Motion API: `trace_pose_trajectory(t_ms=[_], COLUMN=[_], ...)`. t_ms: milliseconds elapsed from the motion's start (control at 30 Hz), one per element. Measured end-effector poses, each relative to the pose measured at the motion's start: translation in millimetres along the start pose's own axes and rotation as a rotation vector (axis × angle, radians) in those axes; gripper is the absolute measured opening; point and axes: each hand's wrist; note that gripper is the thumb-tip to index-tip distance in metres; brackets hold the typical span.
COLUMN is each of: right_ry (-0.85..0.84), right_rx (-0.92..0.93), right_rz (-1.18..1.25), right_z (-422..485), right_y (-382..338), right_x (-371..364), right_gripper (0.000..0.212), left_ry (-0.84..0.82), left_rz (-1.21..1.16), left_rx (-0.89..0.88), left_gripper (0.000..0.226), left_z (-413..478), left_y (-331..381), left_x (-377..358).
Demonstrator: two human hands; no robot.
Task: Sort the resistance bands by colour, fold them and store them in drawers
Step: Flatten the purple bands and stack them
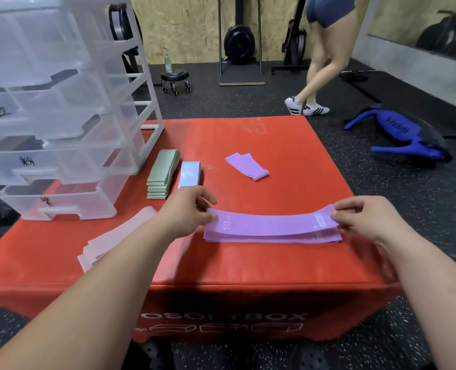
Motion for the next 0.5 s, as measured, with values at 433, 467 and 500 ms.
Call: trace_pose_trajectory(t_ms=[433, 467, 500], right_ry=[-0.06, -0.074, -0.08], right_rx=[0.107, 0.106, 0.106], right_rz=[-0.506, -0.552, -0.601], right_z=[7, 8, 8], right_y=[4, 4, 5], right_x=[-5, -5, -6], right_gripper=[0.02, 0.021, 0.022], left_ry=[-0.063, -0.077, -0.092], left_rz=[0.304, 0.336, 0.367], left_rx=[-0.128, -0.139, -0.149], left_gripper=[0.028, 0.029, 0.031], left_z=[5, 5, 6], left_y=[3, 3, 4], left_x=[-12, -13, -13])
Point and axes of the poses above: each hand's wrist, its own z-axis towards the middle knuckle, its own x-axis out of the back of the hand, y = z × x, and after that the axes turned 1 degree about x, right-handed
